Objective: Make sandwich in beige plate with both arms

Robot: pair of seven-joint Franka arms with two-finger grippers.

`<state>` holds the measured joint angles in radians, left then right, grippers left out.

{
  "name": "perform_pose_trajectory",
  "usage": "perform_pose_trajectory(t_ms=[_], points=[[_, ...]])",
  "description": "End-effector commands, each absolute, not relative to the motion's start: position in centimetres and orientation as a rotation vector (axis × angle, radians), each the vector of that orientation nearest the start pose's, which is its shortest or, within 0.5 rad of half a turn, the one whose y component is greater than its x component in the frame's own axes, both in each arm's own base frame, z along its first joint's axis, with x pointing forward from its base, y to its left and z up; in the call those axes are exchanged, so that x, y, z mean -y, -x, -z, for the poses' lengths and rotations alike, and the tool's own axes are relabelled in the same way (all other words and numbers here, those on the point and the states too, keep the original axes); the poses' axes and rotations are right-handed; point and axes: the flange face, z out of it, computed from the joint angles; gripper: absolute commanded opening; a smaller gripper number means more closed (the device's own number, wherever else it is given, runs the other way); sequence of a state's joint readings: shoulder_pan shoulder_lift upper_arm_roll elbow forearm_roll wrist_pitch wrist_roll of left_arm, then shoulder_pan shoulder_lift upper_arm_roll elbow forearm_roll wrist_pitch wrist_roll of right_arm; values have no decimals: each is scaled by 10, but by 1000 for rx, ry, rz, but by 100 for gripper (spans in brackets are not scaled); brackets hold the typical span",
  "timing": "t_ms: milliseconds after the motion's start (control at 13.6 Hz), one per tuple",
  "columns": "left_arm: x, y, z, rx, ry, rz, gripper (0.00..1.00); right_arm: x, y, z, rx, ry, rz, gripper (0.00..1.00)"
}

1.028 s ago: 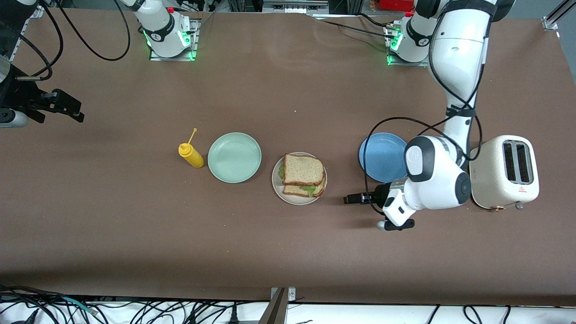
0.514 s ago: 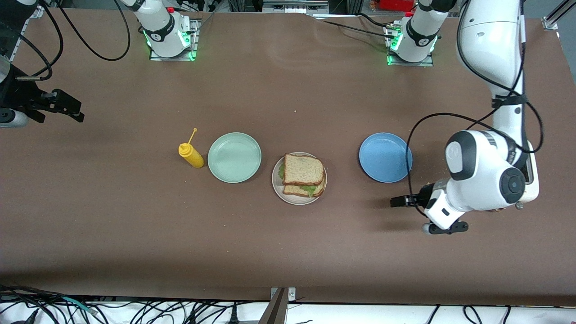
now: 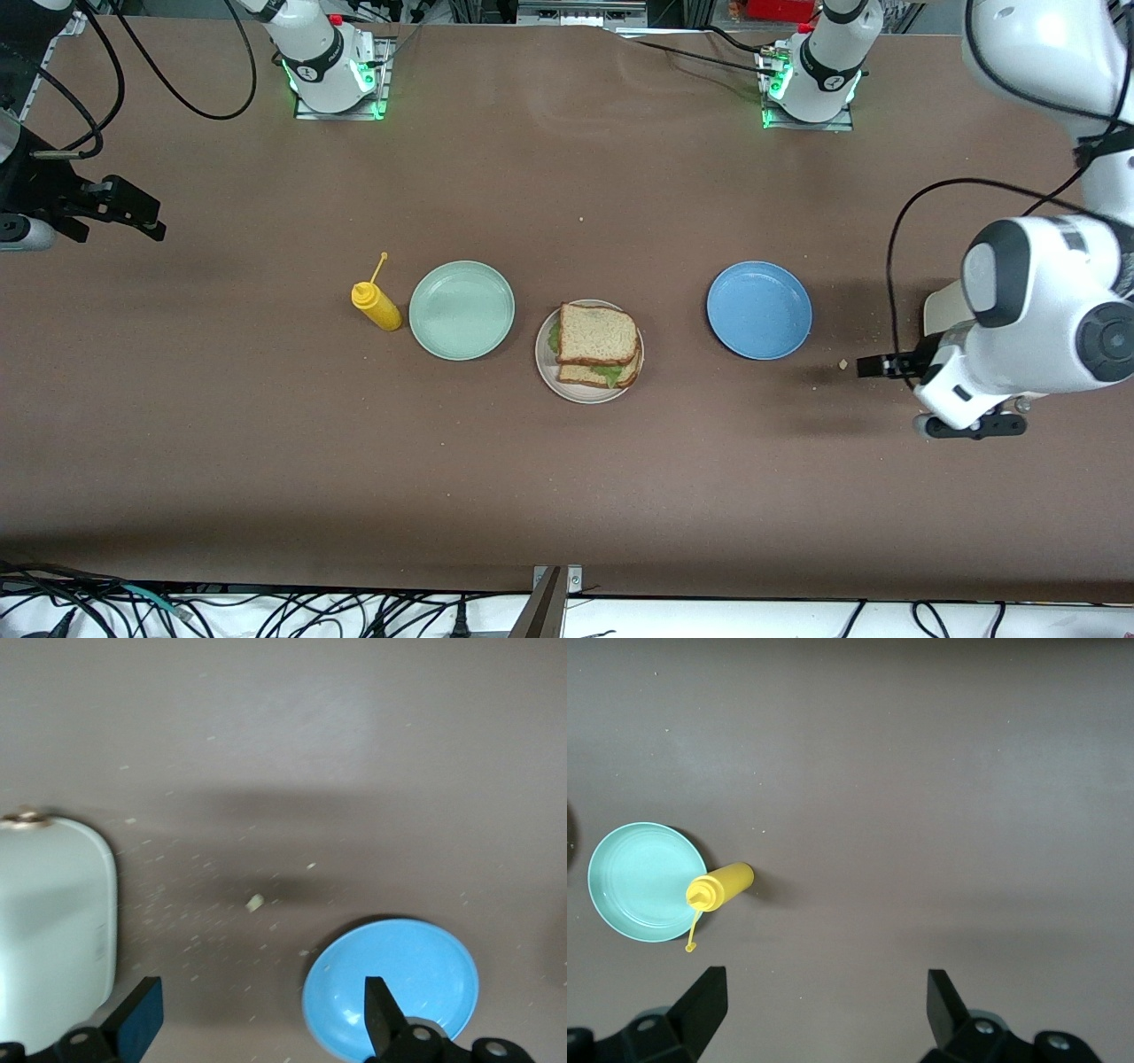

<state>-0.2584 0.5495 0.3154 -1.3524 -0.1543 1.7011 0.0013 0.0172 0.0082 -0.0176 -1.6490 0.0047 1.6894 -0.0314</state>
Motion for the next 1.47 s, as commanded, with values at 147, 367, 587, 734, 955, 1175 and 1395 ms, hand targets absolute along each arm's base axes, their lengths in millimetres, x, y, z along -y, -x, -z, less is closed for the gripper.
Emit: perform_pose_trajectory(t_ms=[147, 367, 587, 734, 955, 1175, 1395], points=[[12, -660, -469, 77, 3094, -310, 100, 0, -563, -596, 24, 3123, 46, 100], [6, -647, -516, 90, 3120, -216, 100, 0, -564, -596, 24, 3123, 48, 100], [-18, -630, -555, 127, 3143, -133, 100, 0, -564, -596, 24, 3123, 48, 100], [-18, -607, -578, 91, 3127, -142, 100, 0, -563, -596, 24, 3123, 46, 100], [-10, -579, -610, 44, 3120, -153, 100, 1, -563, -596, 24, 3123, 36, 100], [-6, -565, -631, -10, 3126, -94, 100, 1, -562, -596, 21, 3123, 39, 100], [-6, -571, -637, -4, 3128, -3, 100, 1, -562, -596, 24, 3123, 39, 100]])
